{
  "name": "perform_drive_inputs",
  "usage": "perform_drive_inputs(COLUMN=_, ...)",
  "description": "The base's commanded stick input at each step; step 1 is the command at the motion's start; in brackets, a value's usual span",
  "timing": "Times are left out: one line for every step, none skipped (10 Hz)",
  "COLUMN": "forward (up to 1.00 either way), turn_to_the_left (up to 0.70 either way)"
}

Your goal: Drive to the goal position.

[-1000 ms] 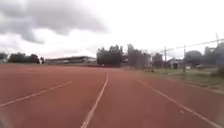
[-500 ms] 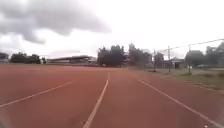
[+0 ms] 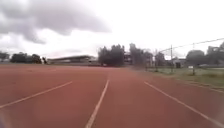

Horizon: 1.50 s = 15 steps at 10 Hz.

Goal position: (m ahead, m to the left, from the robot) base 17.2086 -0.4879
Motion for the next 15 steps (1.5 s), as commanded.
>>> perform_drive_inputs(forward=0.7, turn_to_the_left=0.0)
perform_drive_inputs(forward=0.7, turn_to_the_left=0.0)
perform_drive_inputs(forward=0.7, turn_to_the_left=0.0)
perform_drive_inputs(forward=0.7, turn_to_the_left=0.0)
perform_drive_inputs(forward=0.7, turn_to_the_left=0.0)
perform_drive_inputs(forward=0.7, turn_to_the_left=0.0)
perform_drive_inputs(forward=0.7, turn_to_the_left=0.0)
perform_drive_inputs(forward=0.7, turn_to_the_left=0.0)
perform_drive_inputs(forward=0.7, turn_to_the_left=0.0)
perform_drive_inputs(forward=0.7, turn_to_the_left=0.0)
perform_drive_inputs(forward=0.7, turn_to_the_left=0.0)
perform_drive_inputs(forward=0.7, turn_to_the_left=0.0)
perform_drive_inputs(forward=0.7, turn_to_the_left=0.0)
perform_drive_inputs(forward=0.7, turn_to_the_left=0.0)
perform_drive_inputs(forward=0.7, turn_to_the_left=0.0)
